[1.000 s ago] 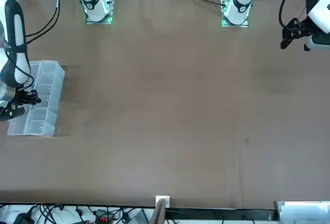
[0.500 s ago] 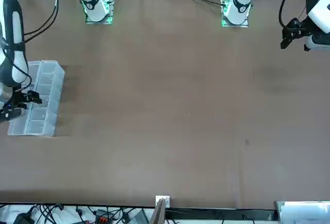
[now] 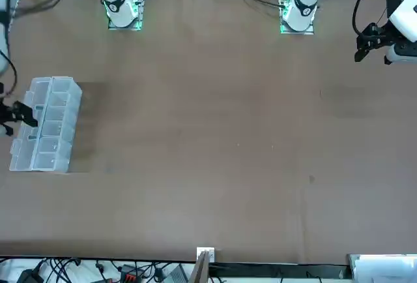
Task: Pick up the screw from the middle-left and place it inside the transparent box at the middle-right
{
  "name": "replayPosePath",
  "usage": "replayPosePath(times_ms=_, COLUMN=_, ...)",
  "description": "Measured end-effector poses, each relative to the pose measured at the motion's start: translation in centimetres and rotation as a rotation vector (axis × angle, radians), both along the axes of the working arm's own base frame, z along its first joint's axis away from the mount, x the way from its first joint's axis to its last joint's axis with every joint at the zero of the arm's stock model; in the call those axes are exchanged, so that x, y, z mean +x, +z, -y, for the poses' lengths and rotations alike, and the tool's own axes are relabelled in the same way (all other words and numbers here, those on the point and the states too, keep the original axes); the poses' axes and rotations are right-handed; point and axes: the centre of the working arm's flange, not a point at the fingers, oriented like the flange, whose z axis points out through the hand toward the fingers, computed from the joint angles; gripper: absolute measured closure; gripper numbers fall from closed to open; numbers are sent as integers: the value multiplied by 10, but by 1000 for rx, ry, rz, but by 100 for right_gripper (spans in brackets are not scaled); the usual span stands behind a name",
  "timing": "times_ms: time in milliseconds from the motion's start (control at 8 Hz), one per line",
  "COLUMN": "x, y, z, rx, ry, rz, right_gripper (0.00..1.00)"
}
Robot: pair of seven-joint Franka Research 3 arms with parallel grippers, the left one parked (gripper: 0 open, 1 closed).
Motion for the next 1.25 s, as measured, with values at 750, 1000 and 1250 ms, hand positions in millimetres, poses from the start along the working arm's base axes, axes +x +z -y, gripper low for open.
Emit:
replayPosePath(times_ms=750, x=-59, y=108, z=-89, rx=39, ry=-219, rz=-58, right_gripper=0)
replayPosePath(times_ms=1000, x=-79, y=117, z=-105, rx=27, ry=-225, rz=-57, right_gripper=0)
replayPosePath(times_ms=1250, x=-89, y=119, z=-112, rx=27, ry=-220, rz=-63, right_gripper=0)
